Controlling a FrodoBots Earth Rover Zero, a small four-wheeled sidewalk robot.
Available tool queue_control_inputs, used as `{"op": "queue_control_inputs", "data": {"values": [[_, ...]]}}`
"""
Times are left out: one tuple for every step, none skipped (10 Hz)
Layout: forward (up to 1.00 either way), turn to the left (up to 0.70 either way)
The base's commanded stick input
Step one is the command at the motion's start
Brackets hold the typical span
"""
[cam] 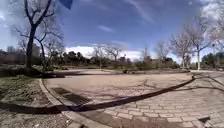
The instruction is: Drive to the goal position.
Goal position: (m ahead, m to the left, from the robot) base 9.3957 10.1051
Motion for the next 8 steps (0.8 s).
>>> {"op": "queue_control_inputs", "data": {"values": [[0.0,-1.0],[0.0,-1.0],[0.0,-0.07],[0.0,0.0],[0.0,0.0],[0.29,0.0],[1.0,0.0],[1.0,0.0]]}}
